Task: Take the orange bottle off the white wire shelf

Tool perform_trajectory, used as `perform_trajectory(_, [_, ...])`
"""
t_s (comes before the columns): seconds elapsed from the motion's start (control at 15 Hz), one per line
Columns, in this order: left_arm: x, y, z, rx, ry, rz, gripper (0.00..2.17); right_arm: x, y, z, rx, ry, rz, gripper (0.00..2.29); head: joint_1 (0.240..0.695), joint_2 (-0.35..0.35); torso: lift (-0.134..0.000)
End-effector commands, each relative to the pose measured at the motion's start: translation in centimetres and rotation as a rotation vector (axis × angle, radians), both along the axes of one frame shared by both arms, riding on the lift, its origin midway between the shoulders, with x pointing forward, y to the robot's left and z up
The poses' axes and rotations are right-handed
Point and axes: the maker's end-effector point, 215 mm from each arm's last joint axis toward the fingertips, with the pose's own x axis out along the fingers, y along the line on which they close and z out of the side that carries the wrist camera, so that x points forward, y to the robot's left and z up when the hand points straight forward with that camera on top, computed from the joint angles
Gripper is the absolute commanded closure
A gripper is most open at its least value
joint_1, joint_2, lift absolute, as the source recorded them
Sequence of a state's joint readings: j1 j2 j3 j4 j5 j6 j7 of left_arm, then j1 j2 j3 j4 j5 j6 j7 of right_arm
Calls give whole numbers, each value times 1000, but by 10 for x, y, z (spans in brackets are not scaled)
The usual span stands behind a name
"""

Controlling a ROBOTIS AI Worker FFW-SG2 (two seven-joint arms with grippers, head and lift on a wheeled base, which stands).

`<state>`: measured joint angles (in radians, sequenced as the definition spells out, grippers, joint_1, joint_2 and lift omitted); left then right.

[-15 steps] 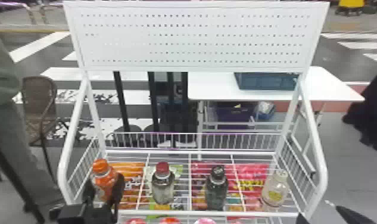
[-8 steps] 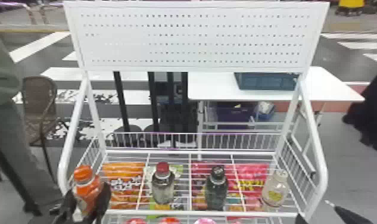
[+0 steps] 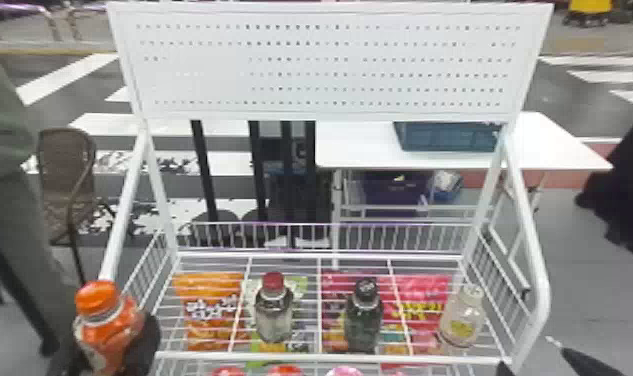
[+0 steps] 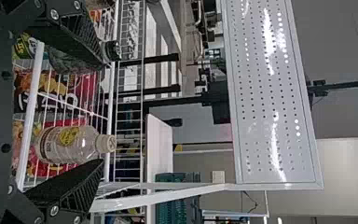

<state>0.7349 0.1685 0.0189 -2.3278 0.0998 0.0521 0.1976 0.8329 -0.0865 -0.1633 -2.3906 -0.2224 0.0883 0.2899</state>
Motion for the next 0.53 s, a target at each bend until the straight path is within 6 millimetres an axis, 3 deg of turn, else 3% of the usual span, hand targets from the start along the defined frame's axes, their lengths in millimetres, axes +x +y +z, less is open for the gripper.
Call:
perform_trajectory(0.0, [-15, -6, 9, 26, -1, -9, 893, -1, -2, 0, -4, 0, -3, 154, 499, 0, 0])
perform_trajectory(0.47, [-16, -7, 14, 25, -8, -12, 893, 0, -3, 3, -8, -4, -2, 154, 499, 0, 0])
